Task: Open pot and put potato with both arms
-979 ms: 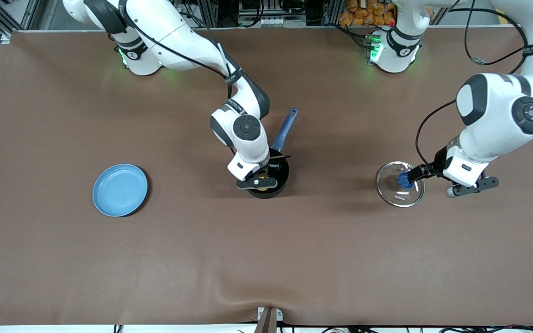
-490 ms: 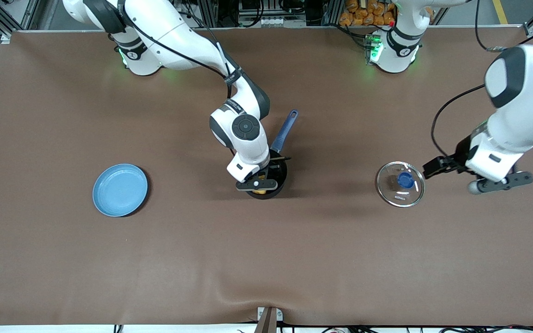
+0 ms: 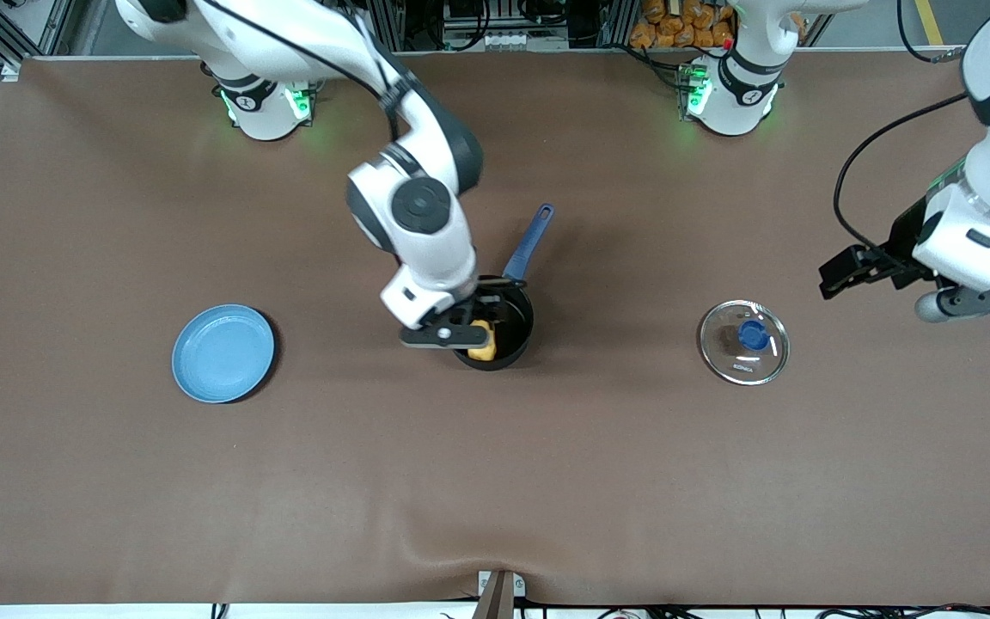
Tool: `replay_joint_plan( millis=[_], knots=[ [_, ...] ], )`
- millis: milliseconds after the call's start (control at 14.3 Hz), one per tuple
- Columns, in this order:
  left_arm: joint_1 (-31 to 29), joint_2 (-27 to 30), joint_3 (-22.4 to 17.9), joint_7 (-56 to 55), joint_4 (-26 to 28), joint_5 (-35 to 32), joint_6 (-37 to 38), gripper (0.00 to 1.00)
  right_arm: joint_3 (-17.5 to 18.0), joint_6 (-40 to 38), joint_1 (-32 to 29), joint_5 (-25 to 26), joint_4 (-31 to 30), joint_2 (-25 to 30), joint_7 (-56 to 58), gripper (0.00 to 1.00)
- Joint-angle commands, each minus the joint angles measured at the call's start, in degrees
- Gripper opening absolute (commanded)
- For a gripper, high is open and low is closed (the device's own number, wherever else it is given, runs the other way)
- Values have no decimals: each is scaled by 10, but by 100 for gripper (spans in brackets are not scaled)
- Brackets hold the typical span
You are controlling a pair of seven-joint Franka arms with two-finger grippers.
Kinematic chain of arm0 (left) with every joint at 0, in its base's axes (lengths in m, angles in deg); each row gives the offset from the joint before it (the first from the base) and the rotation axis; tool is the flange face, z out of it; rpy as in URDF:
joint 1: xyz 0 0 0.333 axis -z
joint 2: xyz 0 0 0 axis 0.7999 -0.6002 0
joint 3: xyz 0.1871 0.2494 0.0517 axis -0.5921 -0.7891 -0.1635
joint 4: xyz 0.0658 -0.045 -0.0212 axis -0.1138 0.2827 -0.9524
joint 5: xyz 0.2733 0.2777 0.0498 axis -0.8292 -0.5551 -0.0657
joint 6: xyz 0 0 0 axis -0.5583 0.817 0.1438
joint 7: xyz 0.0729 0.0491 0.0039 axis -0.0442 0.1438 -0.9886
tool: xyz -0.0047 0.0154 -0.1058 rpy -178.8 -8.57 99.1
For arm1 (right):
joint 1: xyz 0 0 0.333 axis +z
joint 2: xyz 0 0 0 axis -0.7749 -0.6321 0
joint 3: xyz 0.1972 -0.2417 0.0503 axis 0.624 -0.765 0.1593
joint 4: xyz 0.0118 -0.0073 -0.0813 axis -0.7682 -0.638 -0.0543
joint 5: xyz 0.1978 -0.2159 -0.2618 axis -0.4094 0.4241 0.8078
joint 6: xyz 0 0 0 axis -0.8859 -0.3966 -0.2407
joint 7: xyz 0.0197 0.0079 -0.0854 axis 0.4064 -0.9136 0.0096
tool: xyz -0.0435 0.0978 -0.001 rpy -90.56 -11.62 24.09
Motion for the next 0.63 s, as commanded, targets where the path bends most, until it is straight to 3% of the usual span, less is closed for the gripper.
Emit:
replay_joint_plan(
  millis=[0,560],
  knots=[
    [-1,15,5,6,-14,-13,25,100,6,-87,-25,7,-20,81,27,100],
    [-6,48,15,6,-7,-12,83,100,3,-270,-176,6,-20,212,242,100]
  ],
)
